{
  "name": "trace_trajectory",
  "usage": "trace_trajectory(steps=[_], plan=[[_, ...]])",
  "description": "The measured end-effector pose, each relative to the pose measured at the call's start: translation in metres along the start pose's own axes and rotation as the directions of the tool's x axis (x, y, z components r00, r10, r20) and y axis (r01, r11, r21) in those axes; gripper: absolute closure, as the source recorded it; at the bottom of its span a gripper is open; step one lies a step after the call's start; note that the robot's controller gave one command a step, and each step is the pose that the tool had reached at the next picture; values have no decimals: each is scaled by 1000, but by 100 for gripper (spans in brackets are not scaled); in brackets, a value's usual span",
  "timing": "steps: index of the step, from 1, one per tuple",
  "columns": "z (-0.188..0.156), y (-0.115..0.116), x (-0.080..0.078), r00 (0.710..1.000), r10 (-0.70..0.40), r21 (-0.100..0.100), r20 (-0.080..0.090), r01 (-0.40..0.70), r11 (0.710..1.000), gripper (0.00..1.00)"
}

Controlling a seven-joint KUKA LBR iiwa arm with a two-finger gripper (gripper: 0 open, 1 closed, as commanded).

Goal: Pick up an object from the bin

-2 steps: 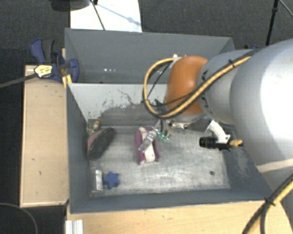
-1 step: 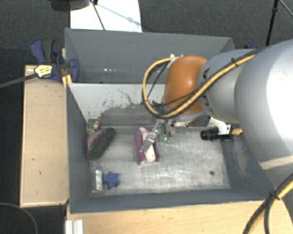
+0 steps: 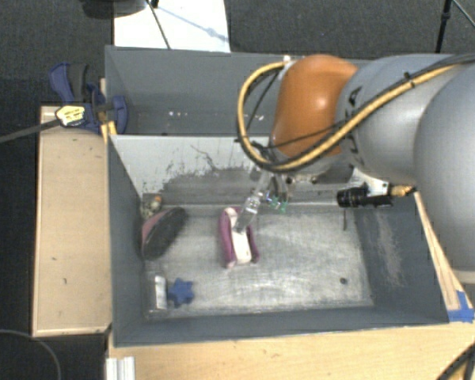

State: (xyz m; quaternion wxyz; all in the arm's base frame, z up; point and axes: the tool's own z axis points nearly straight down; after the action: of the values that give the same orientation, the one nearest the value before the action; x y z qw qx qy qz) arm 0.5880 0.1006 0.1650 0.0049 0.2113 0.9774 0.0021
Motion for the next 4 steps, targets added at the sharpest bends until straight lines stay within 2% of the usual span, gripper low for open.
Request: trace_trajectory(steps=[1, 2, 3, 4], plan=[[66, -10, 11, 994, -113, -6, 13, 113, 994, 0], [23, -3, 19, 973, 231, 3, -3, -231, 973, 0], [69, -12, 9, 960, 281, -9, 12, -281, 960, 0], [74, -10, 7, 995, 97, -8, 13, -97, 995, 0]])
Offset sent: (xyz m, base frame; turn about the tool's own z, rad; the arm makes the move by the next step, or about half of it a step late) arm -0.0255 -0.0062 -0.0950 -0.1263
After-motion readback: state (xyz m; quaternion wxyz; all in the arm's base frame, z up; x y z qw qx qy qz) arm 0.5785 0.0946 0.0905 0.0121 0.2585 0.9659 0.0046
